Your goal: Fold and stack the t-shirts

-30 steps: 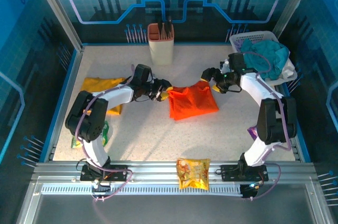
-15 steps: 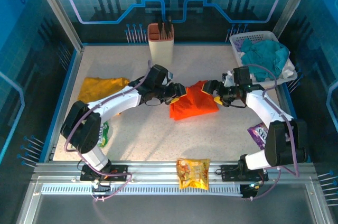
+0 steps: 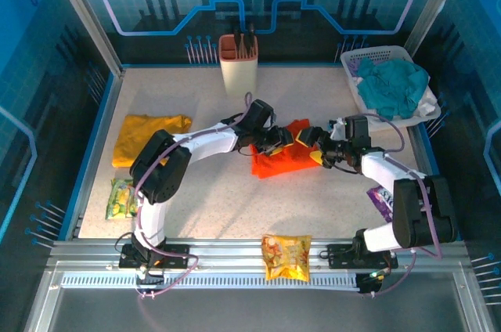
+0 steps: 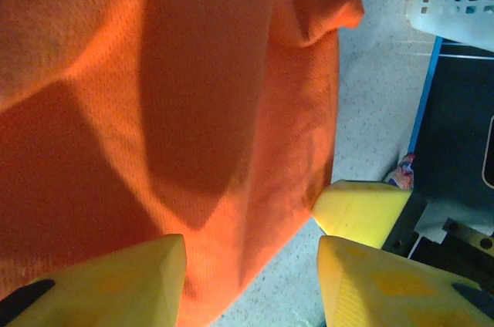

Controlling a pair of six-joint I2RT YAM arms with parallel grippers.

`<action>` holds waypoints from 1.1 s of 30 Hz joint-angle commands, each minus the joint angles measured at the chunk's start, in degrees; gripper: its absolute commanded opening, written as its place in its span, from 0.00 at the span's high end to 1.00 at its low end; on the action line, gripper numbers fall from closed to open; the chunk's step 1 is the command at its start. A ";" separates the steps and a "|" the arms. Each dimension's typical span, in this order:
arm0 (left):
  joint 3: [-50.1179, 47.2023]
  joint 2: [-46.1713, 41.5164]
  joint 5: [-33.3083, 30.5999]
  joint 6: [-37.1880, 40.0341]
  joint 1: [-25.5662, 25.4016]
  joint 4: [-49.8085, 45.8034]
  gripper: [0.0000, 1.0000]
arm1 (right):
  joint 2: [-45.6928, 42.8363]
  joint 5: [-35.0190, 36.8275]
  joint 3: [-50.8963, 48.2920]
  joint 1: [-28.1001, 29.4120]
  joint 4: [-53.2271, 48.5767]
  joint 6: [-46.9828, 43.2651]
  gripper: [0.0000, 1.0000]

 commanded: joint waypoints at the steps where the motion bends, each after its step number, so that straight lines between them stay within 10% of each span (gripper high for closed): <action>1: 2.75 2.62 0.01 -1.03 1.18 3.35 0.52 | 2.19 -2.35 -1.06 -0.82 9.68 3.64 0.00; 33: -2.52 3.04 -5.88 -2.83 14.10 5.07 0.55 | 13.71 -0.67 1.36 0.47 15.36 5.95 0.02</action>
